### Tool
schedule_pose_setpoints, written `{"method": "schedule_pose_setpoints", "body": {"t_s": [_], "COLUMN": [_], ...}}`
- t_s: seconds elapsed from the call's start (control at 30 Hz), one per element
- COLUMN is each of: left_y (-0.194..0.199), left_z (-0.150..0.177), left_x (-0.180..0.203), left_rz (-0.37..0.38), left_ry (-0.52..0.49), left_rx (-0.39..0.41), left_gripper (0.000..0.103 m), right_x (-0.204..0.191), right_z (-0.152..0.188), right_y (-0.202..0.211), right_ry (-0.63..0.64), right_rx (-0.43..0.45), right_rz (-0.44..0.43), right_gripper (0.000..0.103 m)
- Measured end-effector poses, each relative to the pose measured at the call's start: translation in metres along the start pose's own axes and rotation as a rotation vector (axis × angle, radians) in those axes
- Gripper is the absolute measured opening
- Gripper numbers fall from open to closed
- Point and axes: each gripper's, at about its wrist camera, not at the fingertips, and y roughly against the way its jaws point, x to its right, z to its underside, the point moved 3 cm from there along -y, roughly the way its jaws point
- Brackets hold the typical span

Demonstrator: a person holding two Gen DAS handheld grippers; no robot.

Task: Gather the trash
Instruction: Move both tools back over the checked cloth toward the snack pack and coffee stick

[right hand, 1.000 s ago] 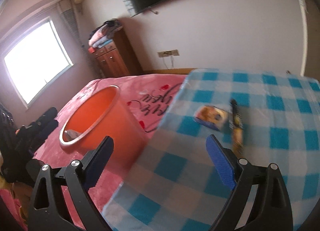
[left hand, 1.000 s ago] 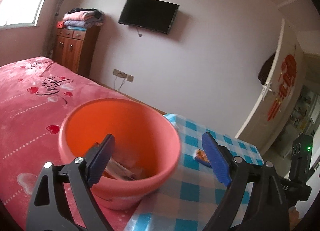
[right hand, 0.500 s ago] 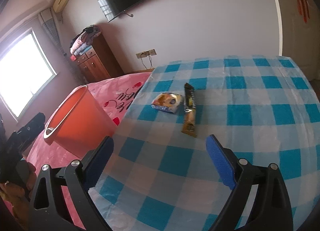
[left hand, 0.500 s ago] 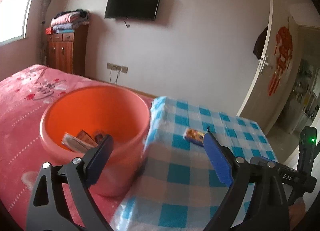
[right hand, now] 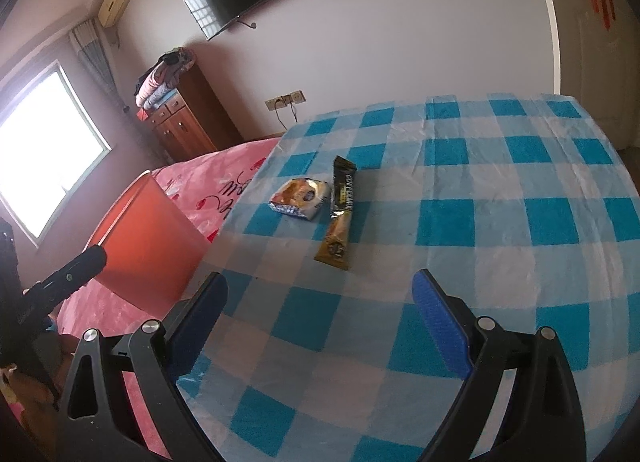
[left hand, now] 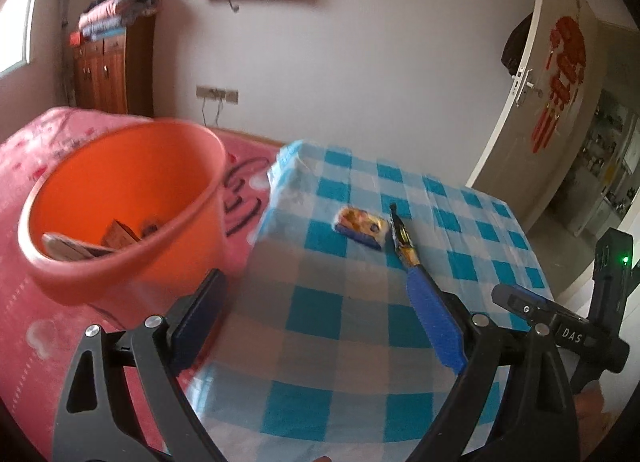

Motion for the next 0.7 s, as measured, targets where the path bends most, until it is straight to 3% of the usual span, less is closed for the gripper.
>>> {"method": "schedule_pose_setpoints", "body": {"t_s": [0.37,0.53,0.7], "left_y": [-0.06,-0.093,-0.13], "left_z": [-0.001,-0.004,-0.007], "left_x": [0.02,0.027,0.03], "left_rz": [-0.024,0.003,0.066], "left_ry": [0.016,0.072,0.191], "left_rx": [-0.093,-0.147,-0.208], "left_gripper": [0.092,0.092,0.091], "right_x": [0.018,0.022,0.021], "right_z": [-0.01,-0.016,-0.02], "right_y": [-0.028,-0.049,-0.067], "right_ry": [0.033,0.035,0.045], "right_rx": [-0.03,-0.059,-0.075], "right_rz": [0.011,-0.001,-0.01], "right_gripper": [0.092,0.092,0.092]}}
